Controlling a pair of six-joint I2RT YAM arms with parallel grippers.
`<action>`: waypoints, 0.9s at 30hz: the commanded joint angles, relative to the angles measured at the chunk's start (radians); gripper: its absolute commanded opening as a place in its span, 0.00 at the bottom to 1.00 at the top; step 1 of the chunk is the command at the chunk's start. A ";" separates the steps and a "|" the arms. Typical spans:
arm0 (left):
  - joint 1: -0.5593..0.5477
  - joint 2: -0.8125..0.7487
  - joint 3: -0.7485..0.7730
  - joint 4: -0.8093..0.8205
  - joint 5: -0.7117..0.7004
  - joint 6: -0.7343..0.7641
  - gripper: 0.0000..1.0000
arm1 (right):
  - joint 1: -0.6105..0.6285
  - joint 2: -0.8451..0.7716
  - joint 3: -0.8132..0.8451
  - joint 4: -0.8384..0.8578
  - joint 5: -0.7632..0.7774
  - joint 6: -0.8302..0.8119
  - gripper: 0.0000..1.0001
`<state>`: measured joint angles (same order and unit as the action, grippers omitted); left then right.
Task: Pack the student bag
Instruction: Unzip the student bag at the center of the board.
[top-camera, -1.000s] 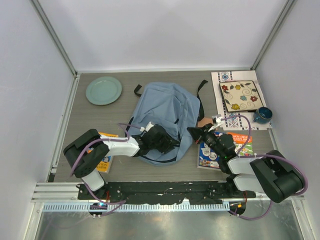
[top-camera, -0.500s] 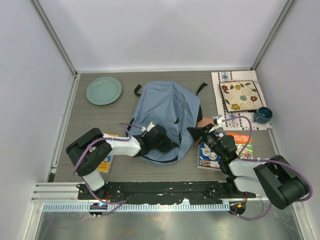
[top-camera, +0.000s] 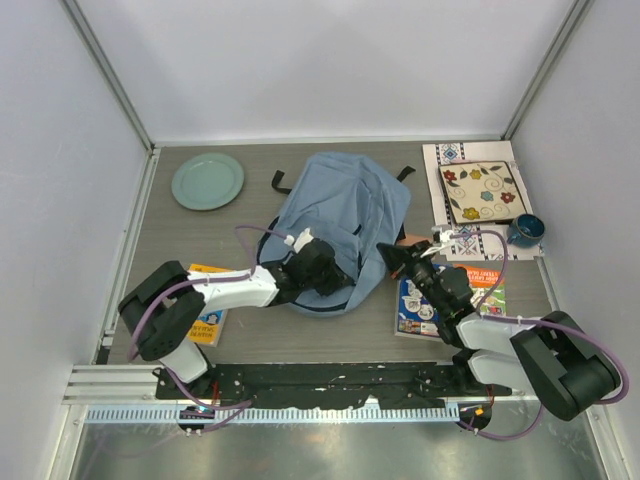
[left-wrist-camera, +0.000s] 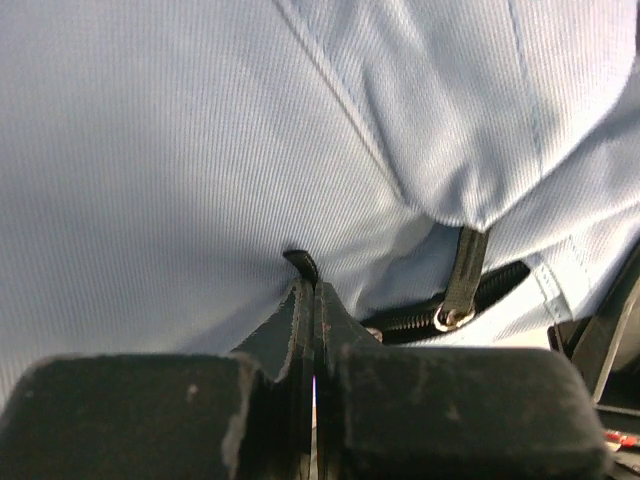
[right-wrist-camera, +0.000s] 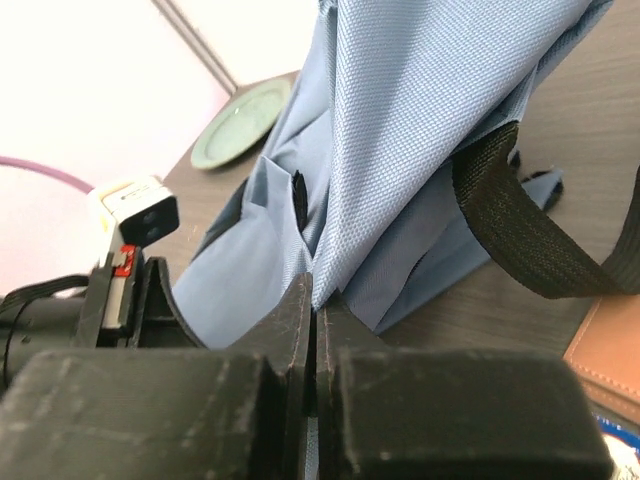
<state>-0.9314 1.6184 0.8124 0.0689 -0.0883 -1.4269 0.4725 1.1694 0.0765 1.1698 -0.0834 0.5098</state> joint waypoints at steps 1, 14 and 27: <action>0.006 -0.060 0.045 -0.102 -0.045 0.126 0.00 | 0.003 0.015 0.109 0.168 0.186 0.085 0.01; 0.002 -0.173 -0.031 -0.221 -0.083 0.180 0.00 | -0.032 0.200 0.138 0.281 0.226 0.194 0.01; 0.002 -0.319 -0.058 -0.380 -0.195 0.238 0.00 | -0.129 0.372 0.130 0.305 0.011 0.432 0.30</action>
<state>-0.9237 1.3460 0.7612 -0.2272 -0.2237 -1.2388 0.4164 1.5364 0.1780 1.2530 0.0410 0.8013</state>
